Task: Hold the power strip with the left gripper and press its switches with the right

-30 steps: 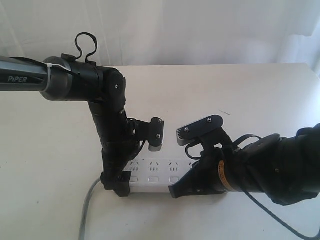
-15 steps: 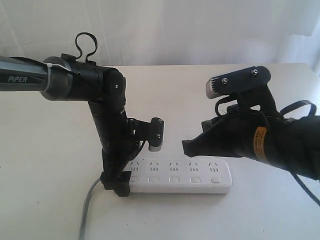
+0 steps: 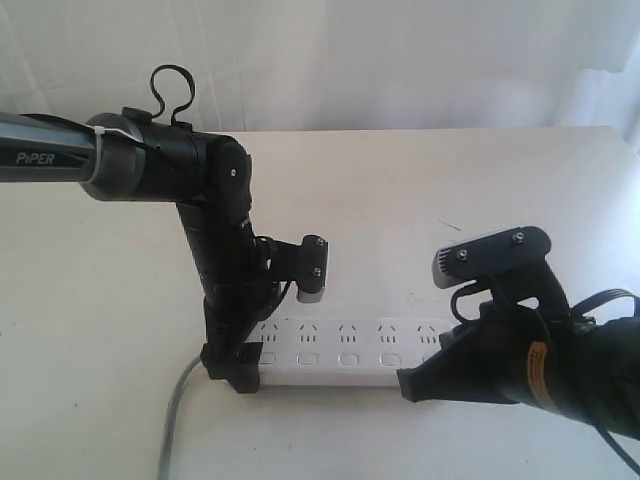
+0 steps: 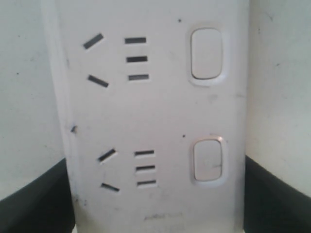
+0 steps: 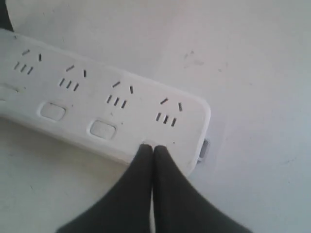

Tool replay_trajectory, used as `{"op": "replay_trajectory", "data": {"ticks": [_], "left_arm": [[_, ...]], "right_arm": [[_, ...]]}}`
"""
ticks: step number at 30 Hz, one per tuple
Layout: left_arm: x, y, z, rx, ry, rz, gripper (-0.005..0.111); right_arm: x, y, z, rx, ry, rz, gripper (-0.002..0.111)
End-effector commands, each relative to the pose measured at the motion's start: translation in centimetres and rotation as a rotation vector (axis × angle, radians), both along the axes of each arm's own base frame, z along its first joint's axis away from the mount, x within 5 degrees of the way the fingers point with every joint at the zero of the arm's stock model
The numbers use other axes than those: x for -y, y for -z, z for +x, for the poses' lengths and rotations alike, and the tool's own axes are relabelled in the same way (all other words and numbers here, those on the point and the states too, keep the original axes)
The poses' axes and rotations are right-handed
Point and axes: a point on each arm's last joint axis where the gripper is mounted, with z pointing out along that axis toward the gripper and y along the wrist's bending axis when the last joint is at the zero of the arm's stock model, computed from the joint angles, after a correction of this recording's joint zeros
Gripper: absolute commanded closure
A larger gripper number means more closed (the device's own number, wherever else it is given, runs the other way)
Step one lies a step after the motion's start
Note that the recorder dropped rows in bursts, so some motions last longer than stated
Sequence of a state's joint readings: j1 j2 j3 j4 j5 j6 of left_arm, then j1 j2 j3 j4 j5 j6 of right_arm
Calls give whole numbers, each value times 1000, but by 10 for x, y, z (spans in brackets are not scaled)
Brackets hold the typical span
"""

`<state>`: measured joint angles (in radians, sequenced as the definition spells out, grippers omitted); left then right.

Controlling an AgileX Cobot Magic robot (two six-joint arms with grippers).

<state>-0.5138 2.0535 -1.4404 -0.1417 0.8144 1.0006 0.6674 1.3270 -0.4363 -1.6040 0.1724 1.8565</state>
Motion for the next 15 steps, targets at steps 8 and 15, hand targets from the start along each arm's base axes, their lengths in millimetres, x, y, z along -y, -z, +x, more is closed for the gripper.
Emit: {"op": "replay_trajectory", "data": {"ticks": [8, 15], "left_arm": [[0, 16, -11, -113, 4, 29, 107], [0, 16, -11, -115, 4, 30, 107]], "right_arm": [[-9, 14, 13, -62, 37, -11, 108], [-16, 34, 21, -130, 60, -48, 108]]}}
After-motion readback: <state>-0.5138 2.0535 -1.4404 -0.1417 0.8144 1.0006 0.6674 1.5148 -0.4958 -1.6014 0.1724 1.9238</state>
